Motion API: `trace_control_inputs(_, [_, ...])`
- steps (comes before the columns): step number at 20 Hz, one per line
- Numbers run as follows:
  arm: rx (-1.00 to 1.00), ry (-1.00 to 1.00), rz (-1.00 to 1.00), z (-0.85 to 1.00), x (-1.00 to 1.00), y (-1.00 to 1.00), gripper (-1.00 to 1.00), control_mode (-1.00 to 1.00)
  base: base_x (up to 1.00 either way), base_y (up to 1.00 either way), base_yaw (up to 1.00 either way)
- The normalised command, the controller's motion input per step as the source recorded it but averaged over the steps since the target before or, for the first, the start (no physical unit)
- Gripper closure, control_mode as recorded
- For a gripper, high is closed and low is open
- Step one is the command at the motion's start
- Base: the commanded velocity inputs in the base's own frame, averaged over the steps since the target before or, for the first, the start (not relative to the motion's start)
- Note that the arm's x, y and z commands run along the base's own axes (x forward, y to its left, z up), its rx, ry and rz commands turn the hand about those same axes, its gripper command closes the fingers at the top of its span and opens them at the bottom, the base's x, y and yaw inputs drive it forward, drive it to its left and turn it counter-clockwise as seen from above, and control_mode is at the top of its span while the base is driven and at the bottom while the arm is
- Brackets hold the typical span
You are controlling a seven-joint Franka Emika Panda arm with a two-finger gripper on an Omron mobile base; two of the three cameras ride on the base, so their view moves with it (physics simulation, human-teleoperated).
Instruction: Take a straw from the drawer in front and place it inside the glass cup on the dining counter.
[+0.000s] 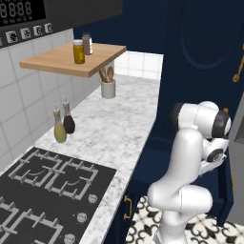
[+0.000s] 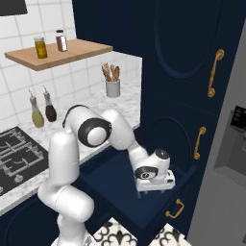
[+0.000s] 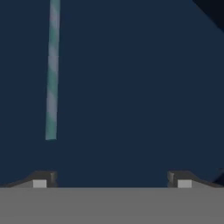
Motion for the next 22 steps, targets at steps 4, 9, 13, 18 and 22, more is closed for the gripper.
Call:
trace_control_inputs(4, [-0.15,-0.09,-0.09,0.24,0.34,0.27,-1.0,-1.0,0.0,0.0,0.0])
trace_control_inputs(9, [-0.09,-0.09,-0.14,0.0,0.19,0.4,-1.0,-1.0,0.0,0.0,0.0])
trace_control_inputs(13, [-0.01,-0.04,-0.12,-0.02,0.18,0.38,-1.0,-1.0,0.0,0.0,0.0])
trace_control_inputs(18, [0.0,0.02,0.0,0.01,0.09,0.14,-1.0,-1.0,0.0,0.0,0.0])
trace_control_inputs(22, [0.0,0.01,0.0,-0.1,0.0,0.12,-1.0,-1.0,0.0,0.0,0.0])
